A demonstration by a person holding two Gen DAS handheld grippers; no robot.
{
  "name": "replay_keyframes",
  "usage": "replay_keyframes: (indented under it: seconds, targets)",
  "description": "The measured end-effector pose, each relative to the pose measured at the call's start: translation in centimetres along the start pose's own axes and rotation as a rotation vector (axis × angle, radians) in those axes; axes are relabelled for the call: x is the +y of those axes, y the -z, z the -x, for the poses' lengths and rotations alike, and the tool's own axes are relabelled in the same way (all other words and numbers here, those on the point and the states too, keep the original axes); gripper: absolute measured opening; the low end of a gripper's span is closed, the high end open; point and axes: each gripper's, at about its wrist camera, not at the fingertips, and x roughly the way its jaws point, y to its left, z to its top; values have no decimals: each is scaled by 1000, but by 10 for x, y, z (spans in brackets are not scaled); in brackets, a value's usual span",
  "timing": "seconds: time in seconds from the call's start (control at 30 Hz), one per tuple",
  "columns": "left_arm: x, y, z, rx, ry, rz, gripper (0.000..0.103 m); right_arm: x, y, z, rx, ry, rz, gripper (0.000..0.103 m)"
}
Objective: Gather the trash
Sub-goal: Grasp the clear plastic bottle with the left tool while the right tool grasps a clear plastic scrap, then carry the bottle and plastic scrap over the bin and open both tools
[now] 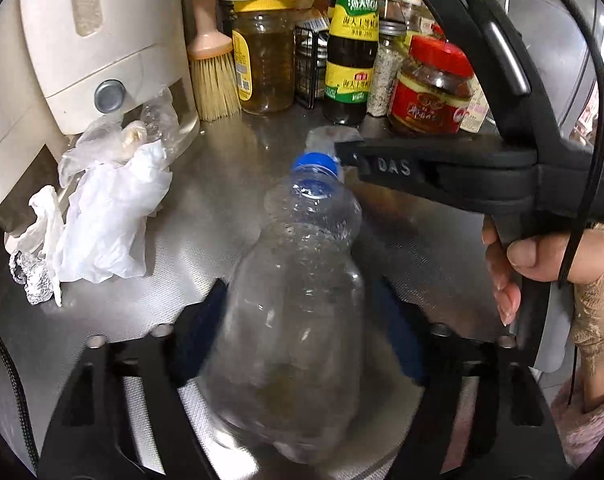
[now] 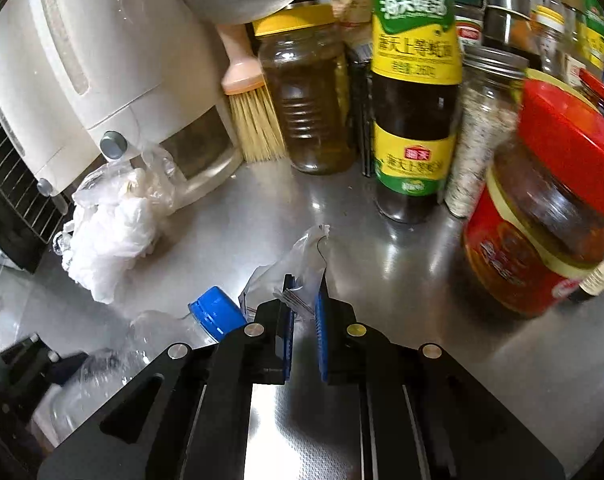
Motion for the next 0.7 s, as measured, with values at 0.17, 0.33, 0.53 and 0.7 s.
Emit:
replay_keyframes:
  seconds: [0.17, 0.33, 0.53, 0.7]
  targets:
    - [4, 7, 4, 7, -20, 19, 59, 3, 0, 0, 1, 4, 6, 11]
    - [8, 27, 23, 18, -54, 74, 58, 10, 12, 18, 5, 15, 7, 11]
    - [4, 67, 66, -9, -87, 134, 58, 33, 40, 73, -32, 3, 46, 11]
    - [-7, 105, 111, -49, -97, 172, 59, 50, 72, 121, -55, -27, 78, 11]
